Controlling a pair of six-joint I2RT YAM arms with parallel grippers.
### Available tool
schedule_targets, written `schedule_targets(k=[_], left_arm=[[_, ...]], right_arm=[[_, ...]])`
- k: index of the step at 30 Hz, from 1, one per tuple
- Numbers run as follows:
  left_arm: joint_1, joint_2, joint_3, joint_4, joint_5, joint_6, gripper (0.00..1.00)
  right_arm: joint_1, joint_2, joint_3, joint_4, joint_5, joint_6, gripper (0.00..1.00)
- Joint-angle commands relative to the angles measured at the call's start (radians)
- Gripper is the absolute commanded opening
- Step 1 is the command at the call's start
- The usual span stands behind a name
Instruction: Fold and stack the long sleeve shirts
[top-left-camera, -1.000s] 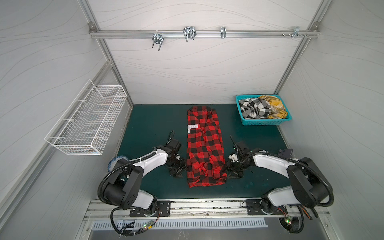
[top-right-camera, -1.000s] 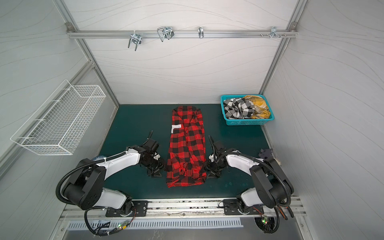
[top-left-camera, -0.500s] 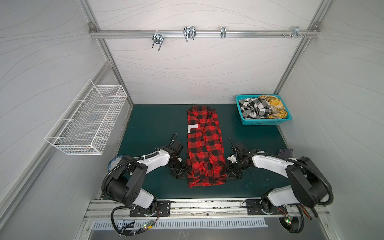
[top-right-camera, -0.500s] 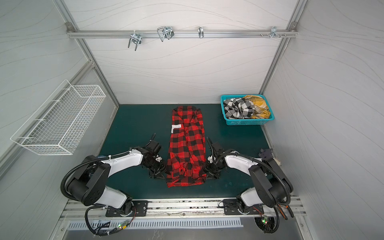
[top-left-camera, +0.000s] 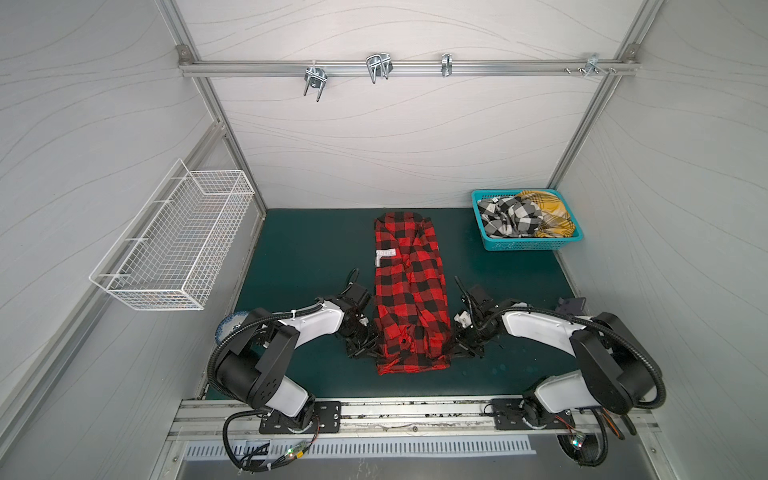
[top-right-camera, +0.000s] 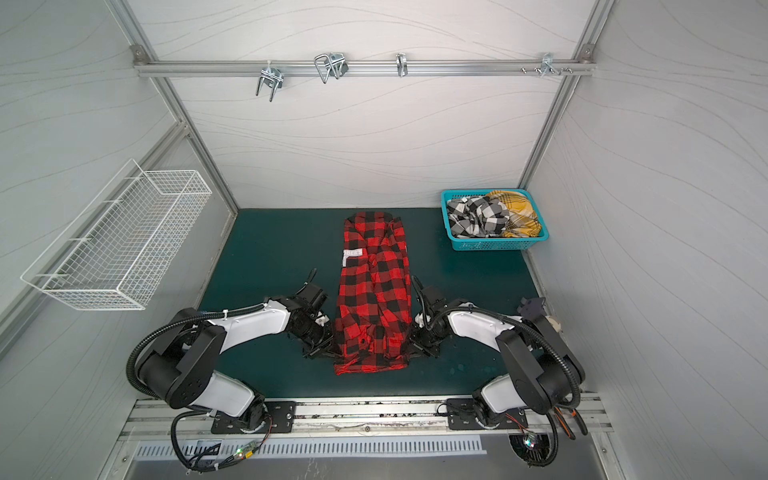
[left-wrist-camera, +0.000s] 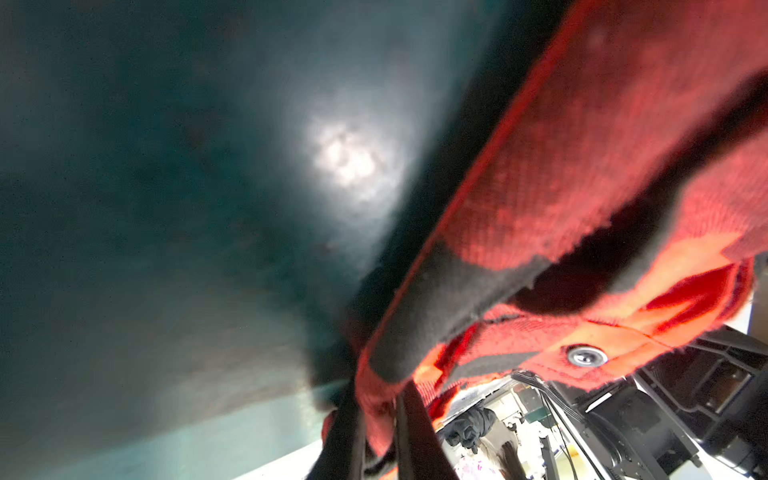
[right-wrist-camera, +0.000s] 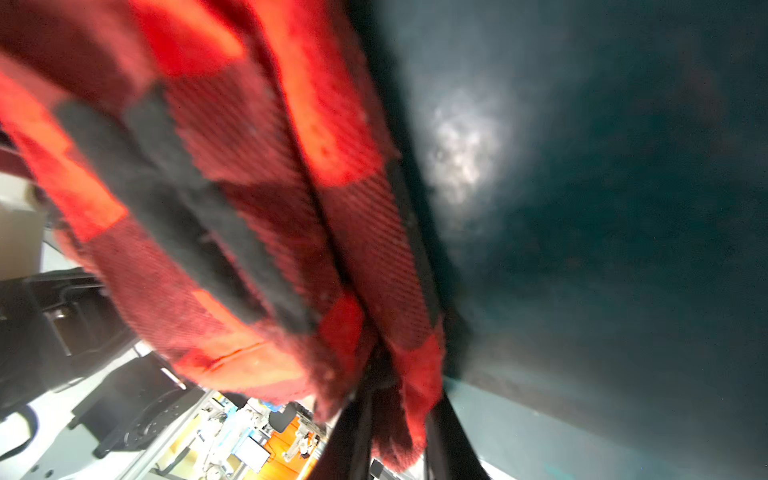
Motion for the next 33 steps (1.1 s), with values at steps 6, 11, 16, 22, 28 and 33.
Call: schedule_targets(k=[6, 11, 16, 22, 28, 33], left_arm=[[-0.028, -0.025, -0.028, -0.046, -0.038, 0.004, 0.31], [-0.038, -0.04, -0.038, -0.083, -0.055, 0.012, 0.28], [-0.039, -0.077, -0.049, -0.11, -0.06, 0.02, 0.25], [-0.04, -0.016, -0.031, -0.046, -0.039, 0.006, 0.11], [-0.041, -0.016, -0.005, -0.034, -0.031, 0.01, 0.0], [-0.045, -0.027, 0.011, -0.03, -0.02, 0.024, 0.0]], right_arm=[[0.014, 0.009, 0.018, -0.027, 0.023, 0.01, 0.21], [0.013, 0.008, 0.019, -0.028, 0.025, 0.013, 0.21], [0.014, -0.003, 0.014, -0.028, 0.028, 0.013, 0.2], [0.014, -0.004, 0.022, -0.032, 0.026, 0.009, 0.13], [0.018, -0.018, 0.026, -0.034, 0.025, 0.003, 0.08], [0.036, -0.004, 0.05, -0.037, 0.019, -0.009, 0.0]])
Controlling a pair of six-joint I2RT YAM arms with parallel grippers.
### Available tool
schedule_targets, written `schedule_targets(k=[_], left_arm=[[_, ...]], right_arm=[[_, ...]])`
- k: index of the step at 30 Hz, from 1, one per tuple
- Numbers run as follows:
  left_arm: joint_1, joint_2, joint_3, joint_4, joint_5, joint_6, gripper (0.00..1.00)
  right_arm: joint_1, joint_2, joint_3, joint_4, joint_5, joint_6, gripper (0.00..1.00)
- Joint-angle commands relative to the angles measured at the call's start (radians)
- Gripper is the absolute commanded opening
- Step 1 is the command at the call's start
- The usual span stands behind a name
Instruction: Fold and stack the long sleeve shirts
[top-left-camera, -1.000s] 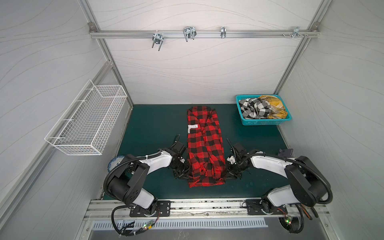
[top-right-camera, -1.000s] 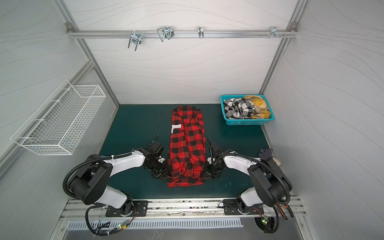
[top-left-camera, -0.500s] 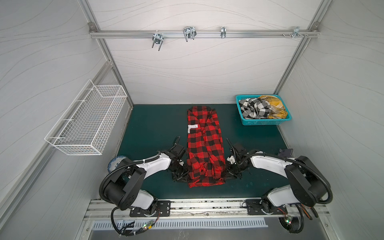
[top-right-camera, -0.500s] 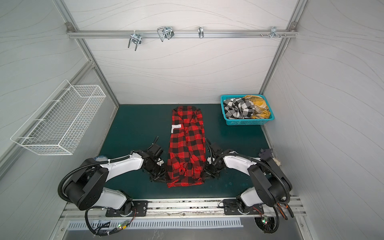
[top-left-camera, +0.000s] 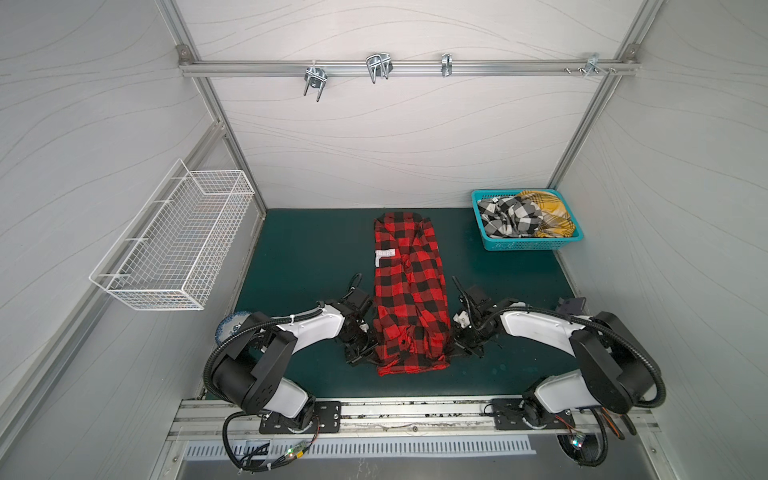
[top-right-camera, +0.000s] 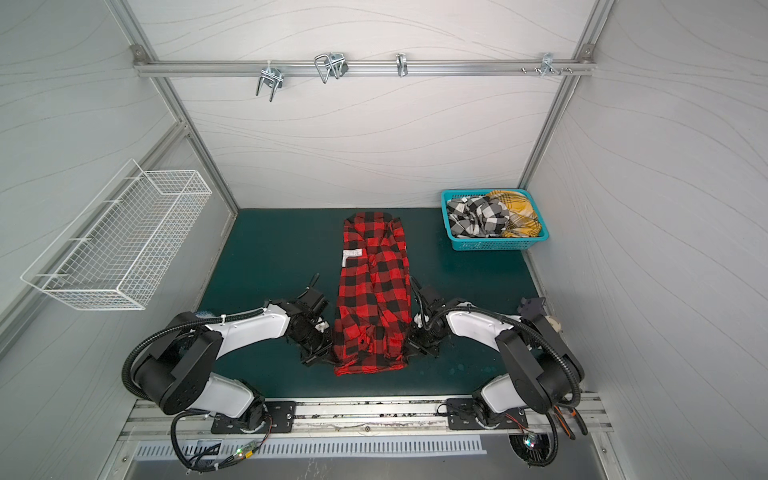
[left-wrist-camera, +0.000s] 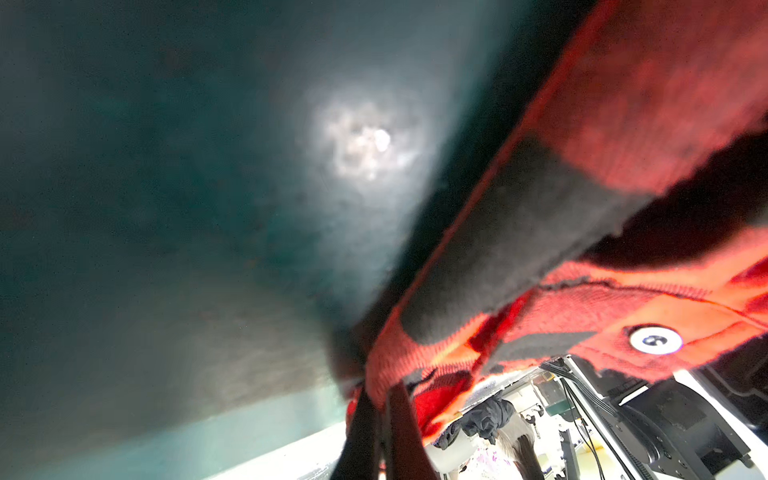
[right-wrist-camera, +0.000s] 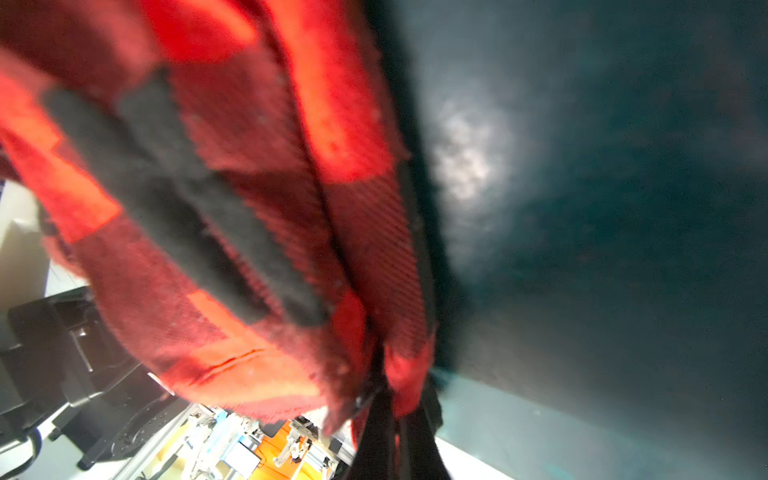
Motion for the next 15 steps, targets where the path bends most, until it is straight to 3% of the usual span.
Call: schedule_targets(k=[1, 10, 15], left_arm=[[-0.008, -0.006, 0.039, 0.013, -0.012, 0.01, 0.0], [-0.017, -0.138, 0.02, -0.122, -0.047, 0.029, 0.0], [-0.072, -0.239, 0.003, -0.181, -0.056, 0.002, 0.0]], right_arm=[[0.021, -0.011, 0.034, -0.025, 0.002, -0.004, 0.0], [0.046, -0.15, 0.012, -0.136, 0.047, 0.016, 0.0], [0.074, -0.285, -0.068, -0.174, 0.027, 0.083, 0.0]])
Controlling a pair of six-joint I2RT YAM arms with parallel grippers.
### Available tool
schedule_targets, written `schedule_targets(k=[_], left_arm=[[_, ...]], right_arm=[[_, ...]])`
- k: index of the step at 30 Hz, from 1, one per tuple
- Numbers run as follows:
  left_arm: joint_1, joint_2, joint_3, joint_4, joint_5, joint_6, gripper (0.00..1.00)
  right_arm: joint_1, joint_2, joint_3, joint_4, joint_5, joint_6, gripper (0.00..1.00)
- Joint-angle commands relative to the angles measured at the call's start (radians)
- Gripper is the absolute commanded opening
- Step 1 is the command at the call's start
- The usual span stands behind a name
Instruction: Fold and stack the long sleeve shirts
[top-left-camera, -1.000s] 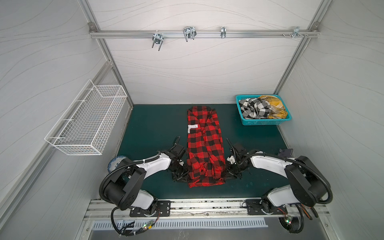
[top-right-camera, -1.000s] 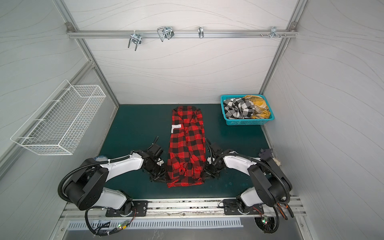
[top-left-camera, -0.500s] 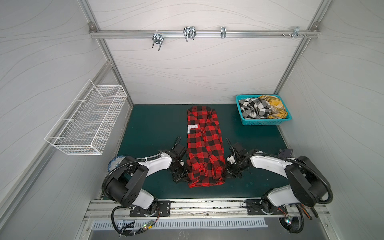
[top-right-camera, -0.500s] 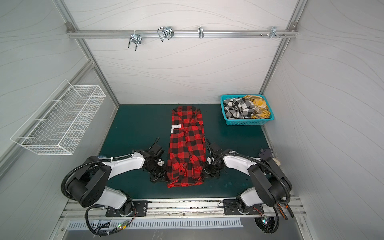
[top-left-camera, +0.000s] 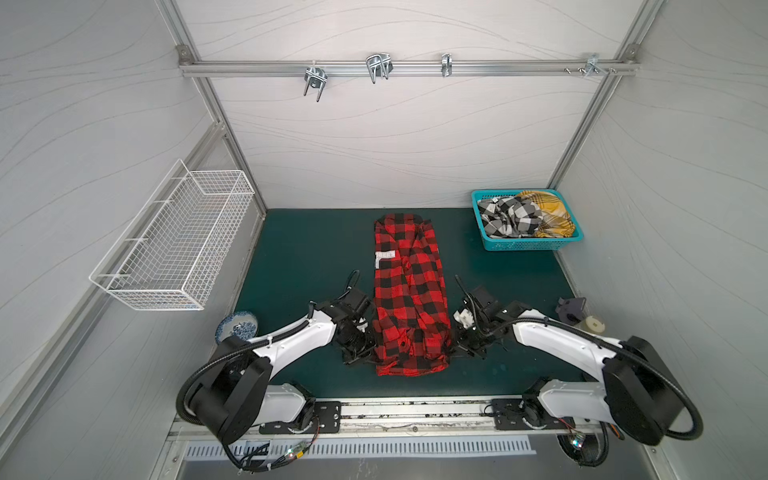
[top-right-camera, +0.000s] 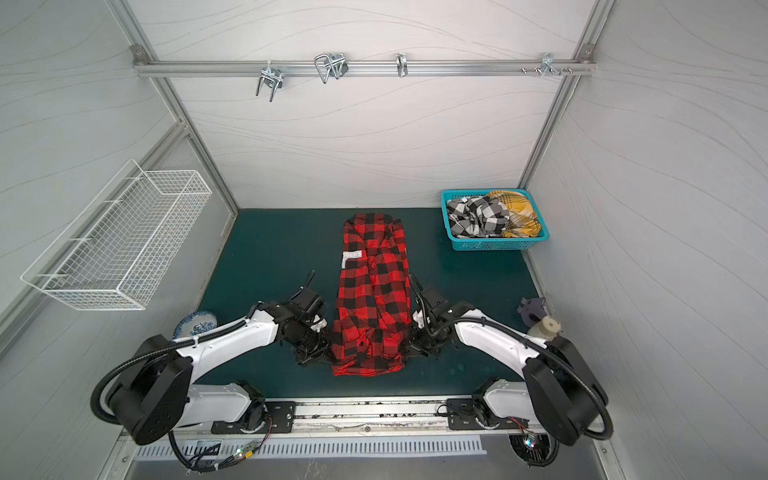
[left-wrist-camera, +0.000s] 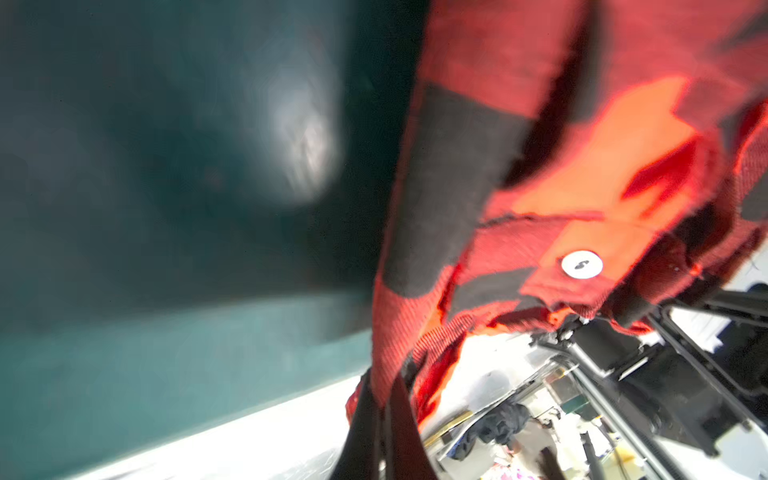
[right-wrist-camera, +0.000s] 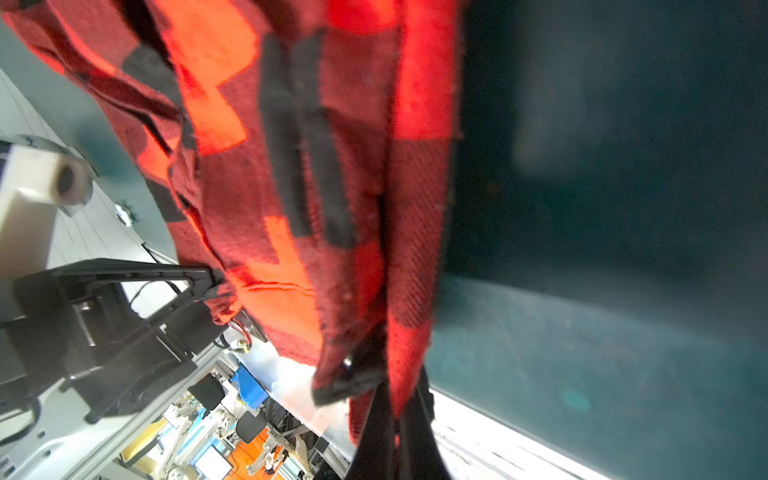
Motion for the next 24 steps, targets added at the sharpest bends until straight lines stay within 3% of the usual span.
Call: schedule_targets(k=[1, 6, 9, 13, 19, 24], left_arm=[[-0.036, -0.058, -0.002, -0.075, -0.016, -0.015, 0.0], [-0.049, -0.128, 0.013, -0.022, 0.009, -0.075, 0.0], [-0.048, -0.139, 0.084, 0.027, -0.024, -0.111, 0.0], [0.002, -0.058, 0.273, 0.009, -0.101, -0.051, 0.0], [0.193, 0.227, 0.555, 0.039, -0.102, 0.079, 0.0], [0.27, 0.628, 0.863, 0.055, -0.065, 0.124, 0.0]], right_arm=[[0.016, -0.093, -0.05, -0.091, -0.006, 0.061, 0.0], [0.005, -0.162, -0.013, -0.11, -0.015, 0.074, 0.0], [-0.042, -0.113, 0.069, -0.127, -0.031, 0.023, 0.0], [-0.138, 0.012, 0.232, -0.138, -0.068, -0.062, 0.0], [-0.298, 0.353, 0.583, -0.179, -0.11, -0.217, 0.0], [-0.375, 0.72, 0.925, -0.173, -0.132, -0.256, 0.0]])
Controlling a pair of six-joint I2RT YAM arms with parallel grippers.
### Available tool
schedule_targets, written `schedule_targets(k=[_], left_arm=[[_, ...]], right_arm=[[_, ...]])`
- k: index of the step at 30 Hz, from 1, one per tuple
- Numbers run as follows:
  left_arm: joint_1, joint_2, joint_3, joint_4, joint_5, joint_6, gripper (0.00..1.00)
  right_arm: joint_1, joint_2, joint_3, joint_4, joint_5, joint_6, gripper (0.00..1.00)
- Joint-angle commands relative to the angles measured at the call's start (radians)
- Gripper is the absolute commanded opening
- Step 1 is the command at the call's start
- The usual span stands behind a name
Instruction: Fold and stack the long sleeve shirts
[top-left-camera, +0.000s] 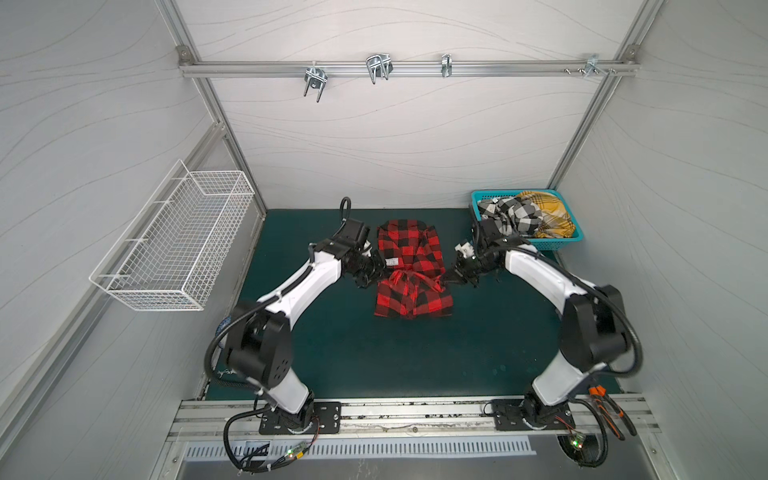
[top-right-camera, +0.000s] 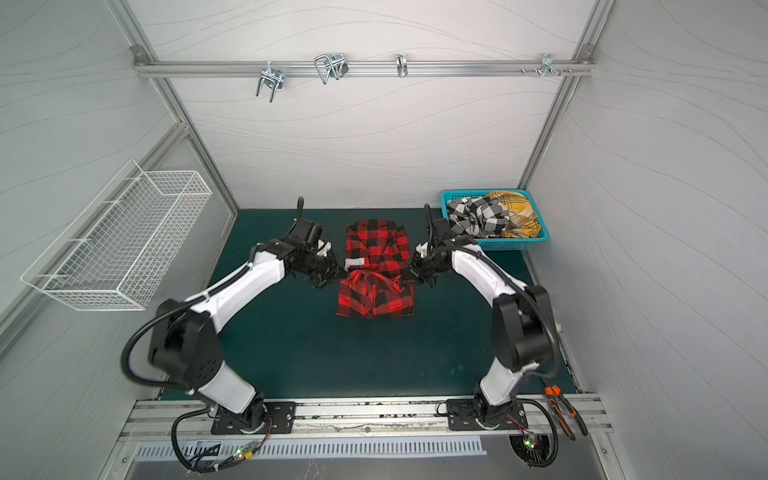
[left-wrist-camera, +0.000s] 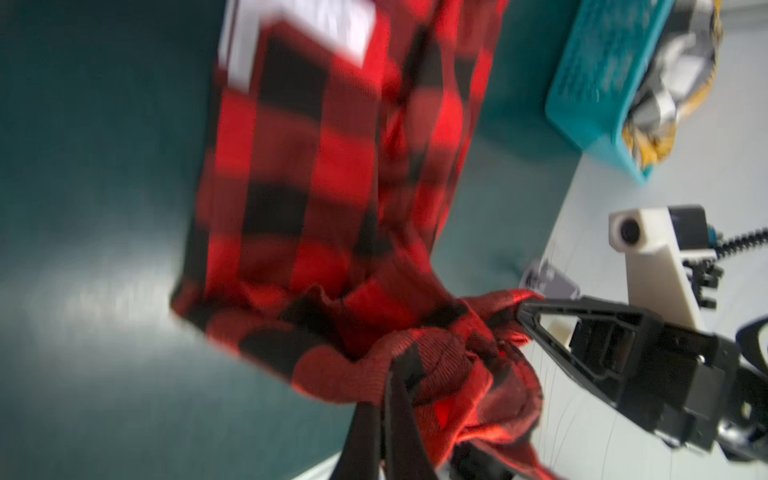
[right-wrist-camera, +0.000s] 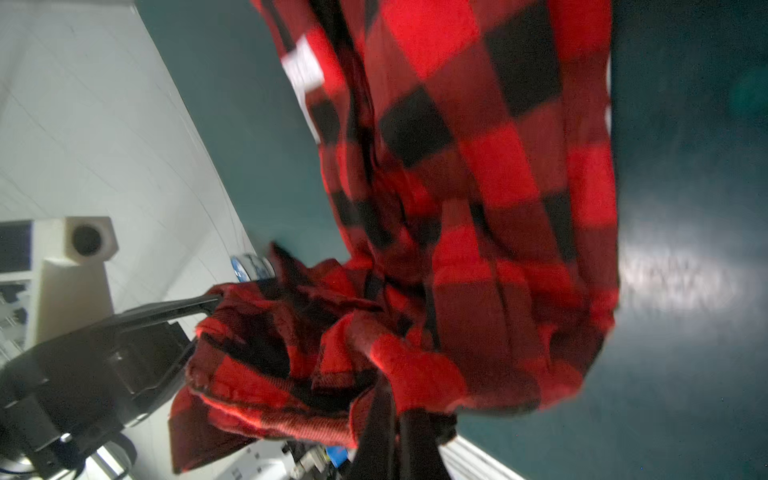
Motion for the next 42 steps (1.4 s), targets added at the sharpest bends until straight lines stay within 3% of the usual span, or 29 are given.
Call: schedule_targets(k=[1, 3, 6, 8, 9, 14, 18, 24, 28, 33, 37, 42], left_arm=[[0.041, 0.245, 0.175, 0.01, 0.018, 0.062, 0.0], [0.064, 0.397, 0.336, -0.067, -0.026, 0.084, 0.21], [0.111, 0.516, 0.494, -0.148, -0.047, 0.072, 0.36], [0.125, 0.49, 0.509, -0.142, -0.048, 0.054, 0.45], [0.126, 0.454, 0.509, -0.141, -0.073, 0.056, 0.48], [0.101, 0.272, 0.453, -0.189, -0.196, 0.041, 0.47], [-0.02, 0.221, 0.38, -0.17, -0.191, 0.035, 0.42], [-0.132, 0.363, 0.44, -0.123, -0.078, 0.015, 0.33], [-0.147, 0.481, 0.55, -0.134, -0.02, 0.022, 0.36], [-0.144, 0.578, 0.609, -0.247, -0.053, 0.058, 0.25], [-0.143, 0.514, 0.469, -0.237, -0.075, 0.067, 0.23], [-0.143, 0.307, 0.12, -0.168, -0.093, 0.085, 0.22]], right_arm=[[-0.035, 0.214, 0.194, -0.04, -0.033, -0.07, 0.01], [-0.056, 0.347, 0.349, -0.063, -0.038, -0.088, 0.32], [-0.085, 0.479, 0.544, -0.107, -0.077, -0.11, 0.5], [-0.09, 0.493, 0.638, -0.158, -0.058, -0.15, 0.67], [-0.092, 0.481, 0.663, -0.173, -0.039, -0.166, 0.69], [-0.077, 0.36, 0.59, -0.231, 0.104, -0.242, 0.72], [-0.066, 0.274, 0.443, -0.207, 0.208, -0.268, 0.72], [-0.054, 0.283, 0.328, -0.17, 0.183, -0.308, 0.54], [-0.042, 0.307, 0.293, -0.128, 0.192, -0.315, 0.59], [-0.019, 0.352, 0.269, -0.118, 0.154, -0.313, 0.5], [0.045, 0.293, 0.133, -0.046, 0.106, -0.272, 0.46], [0.147, 0.145, -0.07, 0.032, 0.072, -0.183, 0.43]])
